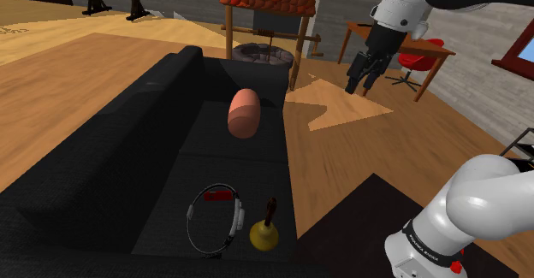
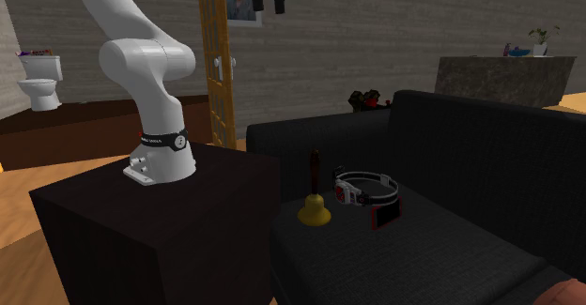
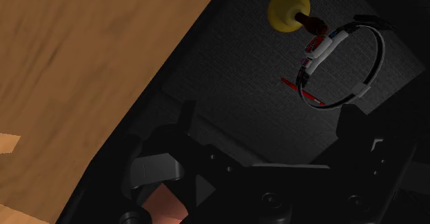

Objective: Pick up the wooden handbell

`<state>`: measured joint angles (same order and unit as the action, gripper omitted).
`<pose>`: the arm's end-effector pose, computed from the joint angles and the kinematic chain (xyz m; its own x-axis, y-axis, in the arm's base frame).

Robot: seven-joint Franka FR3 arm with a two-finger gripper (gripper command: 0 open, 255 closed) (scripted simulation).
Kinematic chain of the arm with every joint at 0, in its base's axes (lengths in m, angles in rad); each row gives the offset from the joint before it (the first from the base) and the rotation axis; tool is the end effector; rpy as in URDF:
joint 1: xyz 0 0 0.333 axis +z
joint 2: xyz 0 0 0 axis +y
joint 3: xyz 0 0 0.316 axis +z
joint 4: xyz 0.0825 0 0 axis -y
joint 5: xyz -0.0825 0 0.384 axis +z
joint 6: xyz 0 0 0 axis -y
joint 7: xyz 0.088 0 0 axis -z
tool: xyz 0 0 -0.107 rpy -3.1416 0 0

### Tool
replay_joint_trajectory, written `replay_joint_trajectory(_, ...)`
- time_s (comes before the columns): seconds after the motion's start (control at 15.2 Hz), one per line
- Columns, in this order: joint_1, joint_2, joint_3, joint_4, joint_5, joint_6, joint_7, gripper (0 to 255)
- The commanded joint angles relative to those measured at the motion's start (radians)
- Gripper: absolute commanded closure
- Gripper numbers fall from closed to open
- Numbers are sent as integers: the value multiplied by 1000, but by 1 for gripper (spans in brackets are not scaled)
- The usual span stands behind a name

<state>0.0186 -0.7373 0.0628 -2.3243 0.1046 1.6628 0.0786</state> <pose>0.3279 0.0429 0.5982 0.9974 -0.0199 0.0695 -0.0152 -0.9976 -0.0680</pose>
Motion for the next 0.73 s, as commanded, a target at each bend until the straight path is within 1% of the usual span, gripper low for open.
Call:
replay_joint_trajectory(0.0,0,0,0,0,0,0,0,0)
replay_joint_trajectory(0.33,17,16,73,-131,35,144,72,0)
replay_joint_trajectory(0.66,36,73,152,-232,71,299,145,0)
